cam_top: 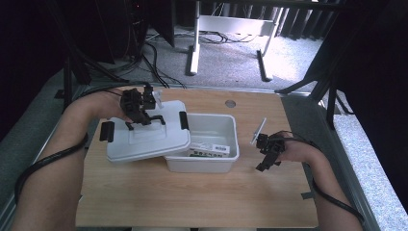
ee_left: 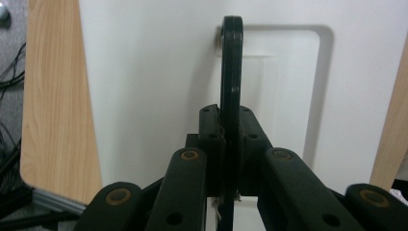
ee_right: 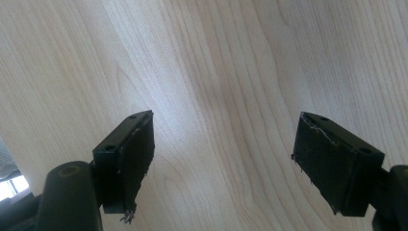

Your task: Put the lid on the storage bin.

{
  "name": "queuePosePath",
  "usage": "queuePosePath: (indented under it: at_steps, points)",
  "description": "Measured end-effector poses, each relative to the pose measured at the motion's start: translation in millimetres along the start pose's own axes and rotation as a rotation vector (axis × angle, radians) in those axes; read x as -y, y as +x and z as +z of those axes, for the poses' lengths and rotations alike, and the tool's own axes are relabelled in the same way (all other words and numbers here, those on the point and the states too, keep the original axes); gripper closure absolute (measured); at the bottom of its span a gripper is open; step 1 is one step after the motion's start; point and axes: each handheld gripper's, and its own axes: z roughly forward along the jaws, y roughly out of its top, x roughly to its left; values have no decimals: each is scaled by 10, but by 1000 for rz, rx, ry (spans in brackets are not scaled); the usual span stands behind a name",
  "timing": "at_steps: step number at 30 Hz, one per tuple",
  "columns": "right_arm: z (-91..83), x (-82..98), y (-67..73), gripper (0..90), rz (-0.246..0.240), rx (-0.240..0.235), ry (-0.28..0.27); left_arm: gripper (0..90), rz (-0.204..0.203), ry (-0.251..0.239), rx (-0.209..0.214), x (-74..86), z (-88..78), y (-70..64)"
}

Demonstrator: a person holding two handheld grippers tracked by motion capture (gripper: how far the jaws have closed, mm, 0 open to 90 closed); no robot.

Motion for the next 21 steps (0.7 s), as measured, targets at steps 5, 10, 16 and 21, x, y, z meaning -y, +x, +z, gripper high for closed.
queuePosePath:
  at_steps: [5,10,16,21]
  points:
    - [2,-14,9,217,-10,1,0,846,30,3,6,-196,33,0]
    - [1,-7,18,217,-8,5,-4,846,45,7,8,-342,43,6]
    - [5,9,21,216,-8,5,-2,846,63,4,9,-526,60,-13]
    - [1,10,32,216,-12,6,-7,846,73,33,13,-657,99,-22]
